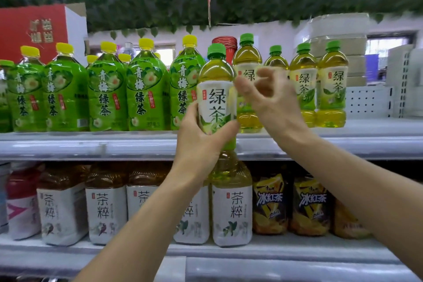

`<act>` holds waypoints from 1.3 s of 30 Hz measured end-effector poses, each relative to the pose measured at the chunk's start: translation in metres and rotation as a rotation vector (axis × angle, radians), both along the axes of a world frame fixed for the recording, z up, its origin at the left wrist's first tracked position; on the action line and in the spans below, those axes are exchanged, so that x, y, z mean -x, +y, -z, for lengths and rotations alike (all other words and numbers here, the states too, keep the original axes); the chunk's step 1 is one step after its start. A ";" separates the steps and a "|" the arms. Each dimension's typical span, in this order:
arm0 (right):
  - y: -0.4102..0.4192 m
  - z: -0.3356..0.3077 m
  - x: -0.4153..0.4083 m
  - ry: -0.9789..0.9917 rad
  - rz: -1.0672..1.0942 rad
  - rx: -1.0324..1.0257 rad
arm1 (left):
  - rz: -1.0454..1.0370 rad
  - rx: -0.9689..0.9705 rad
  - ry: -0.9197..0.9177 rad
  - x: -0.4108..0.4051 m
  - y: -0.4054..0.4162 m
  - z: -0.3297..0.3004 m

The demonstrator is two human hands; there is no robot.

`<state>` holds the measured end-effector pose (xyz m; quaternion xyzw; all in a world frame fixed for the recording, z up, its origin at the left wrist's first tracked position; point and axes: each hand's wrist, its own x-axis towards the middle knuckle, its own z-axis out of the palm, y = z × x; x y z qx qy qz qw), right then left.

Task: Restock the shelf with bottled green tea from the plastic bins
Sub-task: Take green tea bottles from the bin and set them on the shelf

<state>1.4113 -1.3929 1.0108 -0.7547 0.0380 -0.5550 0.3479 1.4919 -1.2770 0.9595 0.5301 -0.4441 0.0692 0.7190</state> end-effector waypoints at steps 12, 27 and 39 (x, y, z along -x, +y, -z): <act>-0.051 -0.049 0.027 -0.187 -0.055 -0.247 | -0.074 -0.340 -0.252 -0.020 -0.049 -0.042; -0.099 -0.043 0.011 0.238 0.005 -0.222 | -0.236 -0.592 -0.236 -0.034 -0.095 -0.042; -0.102 0.005 0.021 0.488 0.304 -0.003 | -0.178 -0.584 -0.251 -0.040 -0.092 -0.039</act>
